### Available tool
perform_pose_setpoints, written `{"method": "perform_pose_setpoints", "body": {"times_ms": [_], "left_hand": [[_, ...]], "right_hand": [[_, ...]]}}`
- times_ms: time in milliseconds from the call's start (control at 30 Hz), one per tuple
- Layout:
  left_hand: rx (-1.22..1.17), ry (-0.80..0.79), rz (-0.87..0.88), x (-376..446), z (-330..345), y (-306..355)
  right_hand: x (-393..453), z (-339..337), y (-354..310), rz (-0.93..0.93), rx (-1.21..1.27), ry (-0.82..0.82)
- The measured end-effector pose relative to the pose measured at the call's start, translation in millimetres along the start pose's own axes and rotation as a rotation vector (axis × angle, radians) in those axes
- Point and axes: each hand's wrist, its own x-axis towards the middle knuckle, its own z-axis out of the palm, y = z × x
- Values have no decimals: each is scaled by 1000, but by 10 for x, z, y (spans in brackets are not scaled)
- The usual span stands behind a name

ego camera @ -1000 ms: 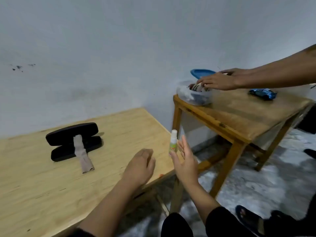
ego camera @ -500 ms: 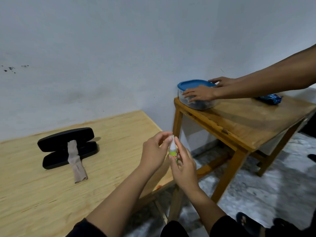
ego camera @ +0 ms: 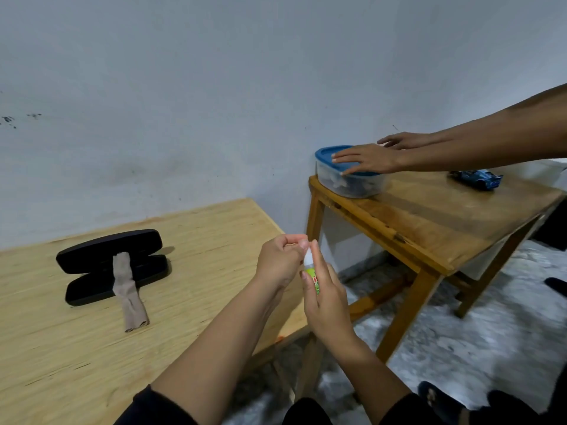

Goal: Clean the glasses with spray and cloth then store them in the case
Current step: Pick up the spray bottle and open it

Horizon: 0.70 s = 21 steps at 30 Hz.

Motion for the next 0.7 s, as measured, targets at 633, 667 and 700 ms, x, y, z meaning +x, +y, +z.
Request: {"method": "perform_pose_setpoints", "body": {"times_ms": [633, 667, 700], "left_hand": [[376, 23, 233, 27, -225, -282], [389, 17, 211, -9, -214, -376], [400, 19, 190, -41, -204, -452]], "right_hand": [[-103, -270, -15, 101, 268, -4], [-104, -282, -9, 125, 316, -10], [-108, -291, 5, 153, 357, -15]]}}
